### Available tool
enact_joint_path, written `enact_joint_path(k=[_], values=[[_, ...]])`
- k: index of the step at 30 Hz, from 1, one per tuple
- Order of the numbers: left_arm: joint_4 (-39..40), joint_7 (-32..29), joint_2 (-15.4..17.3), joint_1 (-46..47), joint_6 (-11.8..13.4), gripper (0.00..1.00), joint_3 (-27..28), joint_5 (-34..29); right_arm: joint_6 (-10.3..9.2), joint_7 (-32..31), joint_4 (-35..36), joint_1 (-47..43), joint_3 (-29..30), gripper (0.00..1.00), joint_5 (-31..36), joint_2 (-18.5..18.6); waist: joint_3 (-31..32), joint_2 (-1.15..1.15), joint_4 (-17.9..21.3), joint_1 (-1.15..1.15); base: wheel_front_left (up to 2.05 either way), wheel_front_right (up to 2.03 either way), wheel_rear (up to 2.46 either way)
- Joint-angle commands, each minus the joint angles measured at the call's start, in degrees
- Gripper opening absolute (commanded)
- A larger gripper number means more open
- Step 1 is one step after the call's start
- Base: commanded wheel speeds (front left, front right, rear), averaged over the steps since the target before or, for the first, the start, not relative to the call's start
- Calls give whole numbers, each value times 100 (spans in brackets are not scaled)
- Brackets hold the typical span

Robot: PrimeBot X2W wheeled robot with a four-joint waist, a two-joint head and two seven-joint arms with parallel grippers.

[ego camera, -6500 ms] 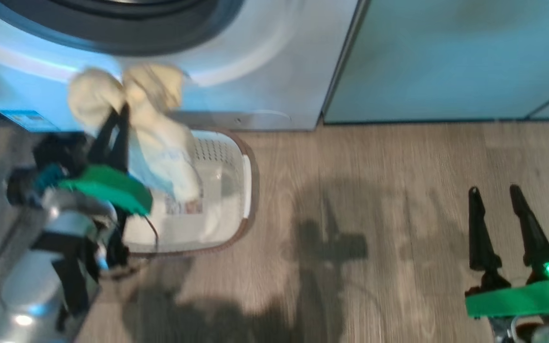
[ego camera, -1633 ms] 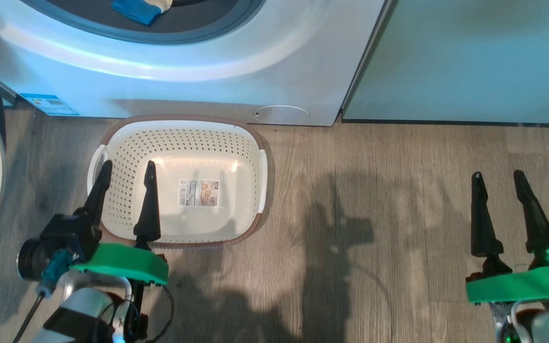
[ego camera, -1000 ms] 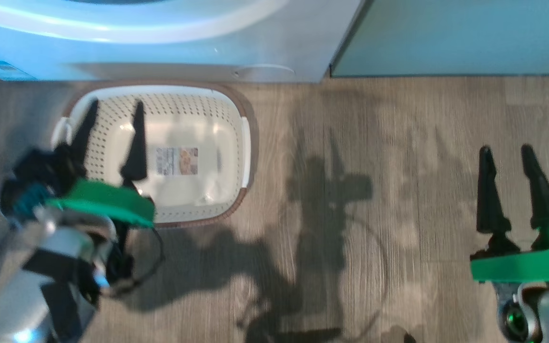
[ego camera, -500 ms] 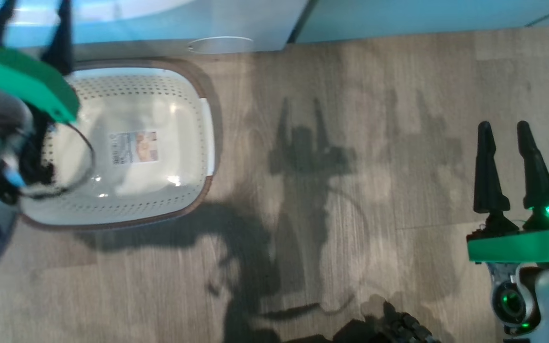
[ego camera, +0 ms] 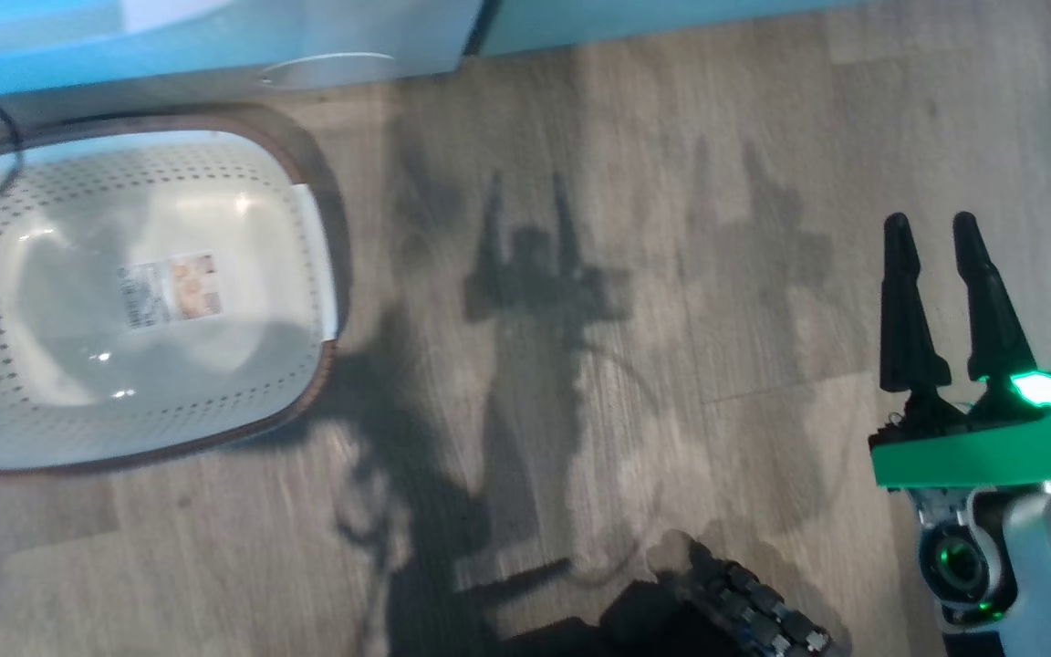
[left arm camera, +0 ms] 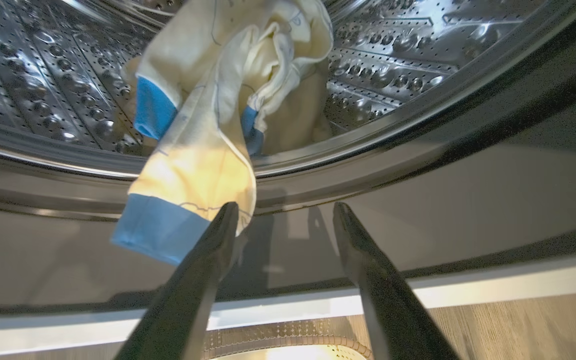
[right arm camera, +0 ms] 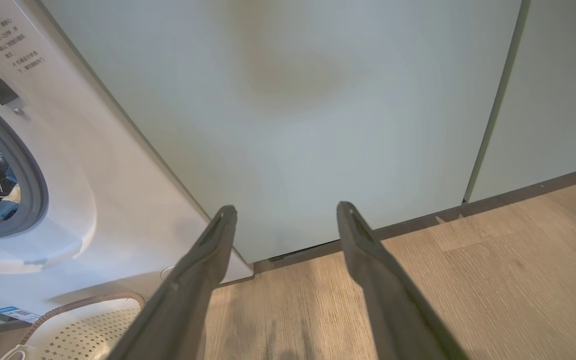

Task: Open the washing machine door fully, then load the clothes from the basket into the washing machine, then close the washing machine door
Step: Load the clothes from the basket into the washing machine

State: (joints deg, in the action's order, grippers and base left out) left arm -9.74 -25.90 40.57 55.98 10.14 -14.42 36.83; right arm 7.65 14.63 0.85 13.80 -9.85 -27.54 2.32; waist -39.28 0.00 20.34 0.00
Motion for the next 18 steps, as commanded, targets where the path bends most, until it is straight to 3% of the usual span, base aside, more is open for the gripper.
enact_joint_path(k=[1,10,18], values=[[-51,-168,382,325,-65,100,196,20,-16,37,140,63,-144,100,-76,55,-108,0,171,0,0,0,0],[-950,-670,700,997,-78,100,110,-129,-16,37,114,67,-302,100,-294,55,-324,0,588,0,0,0,0],[-1187,-664,806,1216,38,100,101,-255,-16,37,122,12,-343,100,-345,55,-389,0,740,0,0,0,0]])
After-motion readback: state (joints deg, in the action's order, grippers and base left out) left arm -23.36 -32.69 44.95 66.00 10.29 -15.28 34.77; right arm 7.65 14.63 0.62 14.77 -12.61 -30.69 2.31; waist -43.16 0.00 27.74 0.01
